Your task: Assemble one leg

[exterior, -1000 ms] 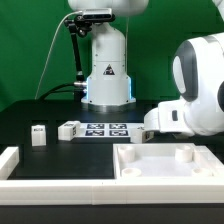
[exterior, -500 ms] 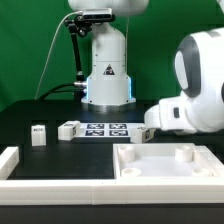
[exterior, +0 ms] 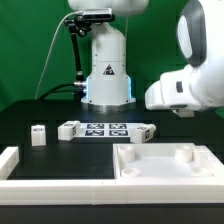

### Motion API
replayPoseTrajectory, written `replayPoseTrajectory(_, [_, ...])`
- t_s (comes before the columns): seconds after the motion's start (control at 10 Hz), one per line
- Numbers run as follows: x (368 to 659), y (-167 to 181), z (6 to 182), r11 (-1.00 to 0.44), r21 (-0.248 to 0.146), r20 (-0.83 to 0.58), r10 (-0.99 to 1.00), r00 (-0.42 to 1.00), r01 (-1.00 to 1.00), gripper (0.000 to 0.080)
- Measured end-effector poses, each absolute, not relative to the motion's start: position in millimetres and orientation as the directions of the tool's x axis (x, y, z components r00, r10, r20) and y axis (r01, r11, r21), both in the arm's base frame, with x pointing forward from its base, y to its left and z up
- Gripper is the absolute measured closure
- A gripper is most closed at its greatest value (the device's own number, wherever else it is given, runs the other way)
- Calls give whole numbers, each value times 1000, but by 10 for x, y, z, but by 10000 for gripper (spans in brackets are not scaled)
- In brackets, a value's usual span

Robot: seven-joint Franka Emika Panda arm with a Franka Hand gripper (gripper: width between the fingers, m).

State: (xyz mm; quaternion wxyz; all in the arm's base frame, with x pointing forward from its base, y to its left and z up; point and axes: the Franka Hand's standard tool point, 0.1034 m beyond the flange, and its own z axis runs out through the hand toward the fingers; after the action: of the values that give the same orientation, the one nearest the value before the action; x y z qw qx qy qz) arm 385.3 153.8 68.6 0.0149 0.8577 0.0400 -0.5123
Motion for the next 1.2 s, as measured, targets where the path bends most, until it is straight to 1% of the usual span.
replayPoseTrajectory(0.1, [3859, 1544, 648, -996, -16, -876, 54, 479, 83, 509])
replayPoseTrajectory(0.2, [4033, 1605, 571, -997, -26, -782, 63, 621, 69, 509])
replayPoseTrajectory(0.3, [4086, 1608, 606, -998, -32, -652, 67, 755, 60, 509])
replayPoseTrajectory(0.4, [4079, 1563, 602, -996, -50, -565, 91, 820, 77, 509])
replayPoseTrajectory(0.5, [4206, 1548, 624, -995, -54, -498, 102, 861, 87, 509])
replayPoseTrajectory(0.6, [4370, 1545, 681, -994, -61, -367, 109, 924, 93, 509])
replayPoseTrajectory(0.8, [4449, 1509, 807, -994, -66, -194, 102, 976, 91, 509])
replayPoseTrajectory(0.9, [4463, 1493, 924, -994, -66, -136, 101, 986, 92, 509])
replayPoseTrajectory(1.0, [4558, 1500, 1020, -993, -74, -13, 94, 995, 93, 509])
replayPoseTrajectory(1.1, [4583, 1506, 1080, -992, -80, 97, 90, 991, 98, 509])
replayPoseTrajectory(1.2, [4533, 1505, 1032, -991, -82, 145, 91, 985, 104, 509])
